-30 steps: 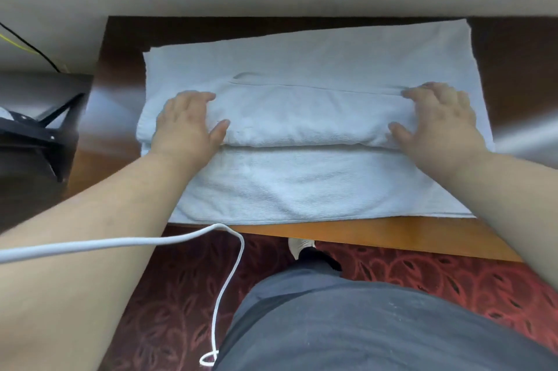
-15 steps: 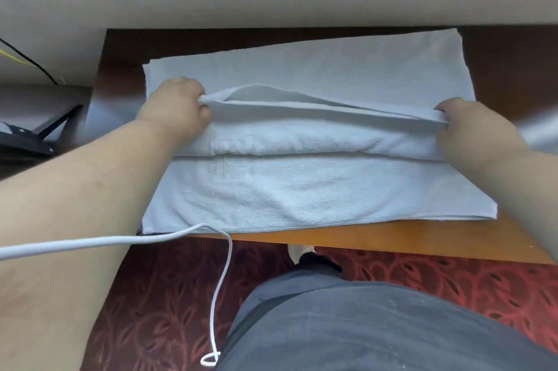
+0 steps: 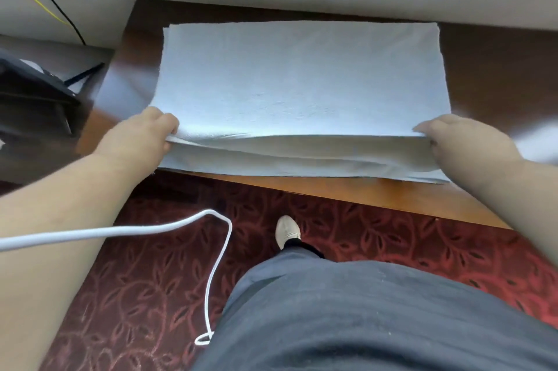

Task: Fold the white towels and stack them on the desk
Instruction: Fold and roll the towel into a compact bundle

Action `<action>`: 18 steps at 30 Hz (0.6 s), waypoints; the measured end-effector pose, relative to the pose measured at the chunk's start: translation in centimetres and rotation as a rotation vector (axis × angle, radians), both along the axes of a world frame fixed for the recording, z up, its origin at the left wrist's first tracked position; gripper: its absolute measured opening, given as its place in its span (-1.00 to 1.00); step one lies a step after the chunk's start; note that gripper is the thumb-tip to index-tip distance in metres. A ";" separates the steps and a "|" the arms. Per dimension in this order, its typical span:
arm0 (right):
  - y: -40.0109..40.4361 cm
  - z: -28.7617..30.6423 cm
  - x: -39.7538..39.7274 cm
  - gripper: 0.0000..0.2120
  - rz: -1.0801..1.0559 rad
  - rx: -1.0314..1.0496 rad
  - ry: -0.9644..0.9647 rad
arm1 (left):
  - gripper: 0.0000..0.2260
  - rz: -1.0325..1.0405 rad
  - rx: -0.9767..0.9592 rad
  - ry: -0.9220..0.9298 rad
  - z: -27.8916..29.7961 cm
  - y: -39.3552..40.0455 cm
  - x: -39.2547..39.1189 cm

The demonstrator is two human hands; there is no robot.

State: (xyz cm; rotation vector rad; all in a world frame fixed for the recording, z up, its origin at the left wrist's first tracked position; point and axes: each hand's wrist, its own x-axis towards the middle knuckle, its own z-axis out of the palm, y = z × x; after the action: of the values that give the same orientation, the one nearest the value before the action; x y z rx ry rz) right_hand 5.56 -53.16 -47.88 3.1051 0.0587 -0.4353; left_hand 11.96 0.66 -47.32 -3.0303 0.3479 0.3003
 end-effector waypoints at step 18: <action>-1.4 -4.7 -4.6 -0.66 -0.240 0.154 0.067 | -0.76 1.422 -1.235 0.078 -5.1 -4.7 -2.0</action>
State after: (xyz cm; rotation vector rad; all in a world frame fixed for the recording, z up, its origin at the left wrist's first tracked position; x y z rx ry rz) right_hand 0.94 -54.57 -52.55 3.2607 -0.2972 -0.5641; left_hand 9.97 -4.06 -52.47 -3.5091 -2.5403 0.2839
